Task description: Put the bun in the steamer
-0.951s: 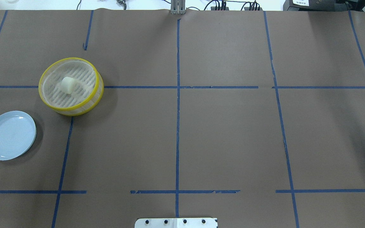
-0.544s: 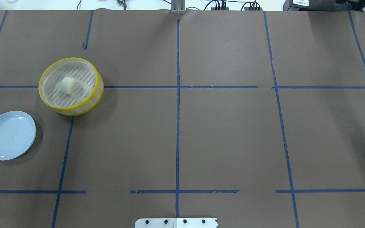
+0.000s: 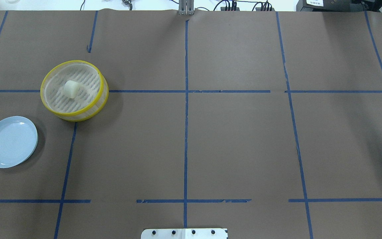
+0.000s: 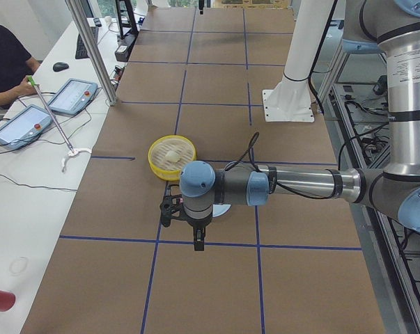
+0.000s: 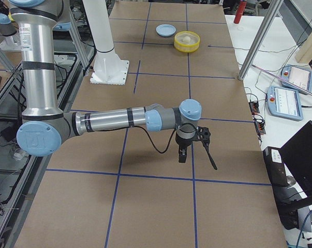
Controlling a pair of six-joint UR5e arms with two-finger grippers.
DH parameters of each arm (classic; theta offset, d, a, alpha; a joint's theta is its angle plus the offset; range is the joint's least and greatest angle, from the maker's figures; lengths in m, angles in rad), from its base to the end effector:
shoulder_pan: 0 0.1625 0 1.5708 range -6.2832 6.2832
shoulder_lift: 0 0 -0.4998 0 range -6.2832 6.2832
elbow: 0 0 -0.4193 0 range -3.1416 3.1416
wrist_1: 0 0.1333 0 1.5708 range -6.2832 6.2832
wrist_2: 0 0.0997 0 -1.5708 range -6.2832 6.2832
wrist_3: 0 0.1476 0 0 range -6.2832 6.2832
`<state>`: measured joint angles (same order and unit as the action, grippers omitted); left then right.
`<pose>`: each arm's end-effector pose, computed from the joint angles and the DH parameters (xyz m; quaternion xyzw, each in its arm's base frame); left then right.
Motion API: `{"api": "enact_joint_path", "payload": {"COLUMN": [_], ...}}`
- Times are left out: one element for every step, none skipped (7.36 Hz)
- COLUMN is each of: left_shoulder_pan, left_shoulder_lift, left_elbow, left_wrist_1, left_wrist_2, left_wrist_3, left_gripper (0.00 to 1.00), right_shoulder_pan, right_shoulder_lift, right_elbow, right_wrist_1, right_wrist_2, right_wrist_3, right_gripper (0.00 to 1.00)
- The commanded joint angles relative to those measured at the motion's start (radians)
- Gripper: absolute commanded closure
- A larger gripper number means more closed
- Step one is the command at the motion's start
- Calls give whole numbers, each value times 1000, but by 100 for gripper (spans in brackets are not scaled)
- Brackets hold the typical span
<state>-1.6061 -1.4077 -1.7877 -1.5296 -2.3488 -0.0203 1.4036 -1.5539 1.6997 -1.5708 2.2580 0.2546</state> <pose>-0.0452 -0.4372 0.7370 0.0087 0.3792 -0.0233 0.9250 -0.0505 -0.5376 0.6997 -0.0033 -0.3429 0.0165 0.9392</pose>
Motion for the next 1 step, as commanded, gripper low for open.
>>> {"api": "enact_joint_path", "payload": {"left_shoulder_pan": [-6], "left_shoulder_lift": [-1], "left_elbow": [-6], "left_wrist_1": [0], "left_wrist_2": [-3], "left_wrist_3": [-1], "left_gripper": [0], "right_shoulder_pan": [0], "right_shoulder_lift": [0], "right_elbow": [0], "right_wrist_1": [0], "right_wrist_2": [0], "right_wrist_3": [0], "right_gripper": [0]}}
